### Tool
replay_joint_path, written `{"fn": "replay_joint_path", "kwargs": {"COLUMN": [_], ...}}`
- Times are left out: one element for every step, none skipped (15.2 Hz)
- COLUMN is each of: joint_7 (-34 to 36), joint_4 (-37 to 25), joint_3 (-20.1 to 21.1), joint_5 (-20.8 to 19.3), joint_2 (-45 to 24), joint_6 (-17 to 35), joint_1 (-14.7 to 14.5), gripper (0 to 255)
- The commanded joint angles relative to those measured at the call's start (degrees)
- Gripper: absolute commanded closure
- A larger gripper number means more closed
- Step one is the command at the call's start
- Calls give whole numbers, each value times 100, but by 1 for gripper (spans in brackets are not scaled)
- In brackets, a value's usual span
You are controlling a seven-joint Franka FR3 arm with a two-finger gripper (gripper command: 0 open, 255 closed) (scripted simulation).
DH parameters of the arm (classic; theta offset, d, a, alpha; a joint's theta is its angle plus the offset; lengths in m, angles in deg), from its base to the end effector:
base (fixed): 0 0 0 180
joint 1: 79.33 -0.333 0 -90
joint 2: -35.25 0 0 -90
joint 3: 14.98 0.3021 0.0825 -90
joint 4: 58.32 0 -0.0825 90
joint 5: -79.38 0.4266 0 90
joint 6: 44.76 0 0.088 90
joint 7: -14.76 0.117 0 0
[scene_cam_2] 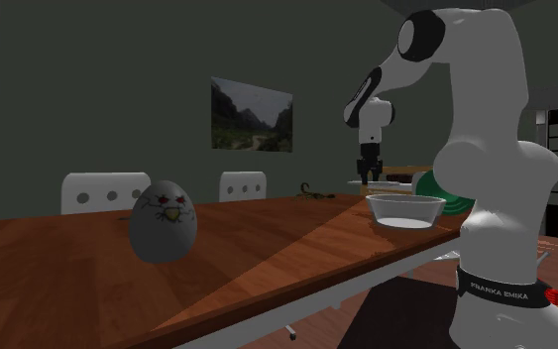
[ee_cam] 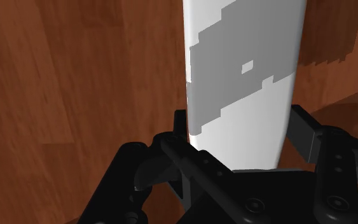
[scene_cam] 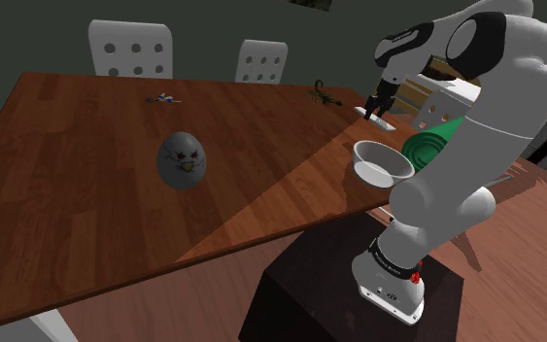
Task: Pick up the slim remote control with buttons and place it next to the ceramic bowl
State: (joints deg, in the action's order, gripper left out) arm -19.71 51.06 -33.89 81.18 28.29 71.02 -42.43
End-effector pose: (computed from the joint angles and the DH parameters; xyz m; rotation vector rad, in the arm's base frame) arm 0.3555 -0.5127 0.3936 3.0783 -0.5983 -0.0156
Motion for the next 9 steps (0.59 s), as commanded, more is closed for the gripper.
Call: {"fn": "replay_joint_path", "kwargs": {"joint_7": [-13,-20,-27,-35,-43,-51,-60,-69,-78], "joint_4": [115,161,206,250,293,335,375,414,451], "joint_3": [2,3,4,6,8,10,12,15,18], "joint_5": [18,29,40,52,64,77,91,105,120], "joint_2": [-41,-68,-95,-124,-154,-186,-218,-251,-286], "joint_6": [159,231,302,373,444,515,586,656,726], "joint_1": [3,5,7,9,12,14,17,20,23], "gripper": [255,255,255,255,255,255,255,255,255]}}
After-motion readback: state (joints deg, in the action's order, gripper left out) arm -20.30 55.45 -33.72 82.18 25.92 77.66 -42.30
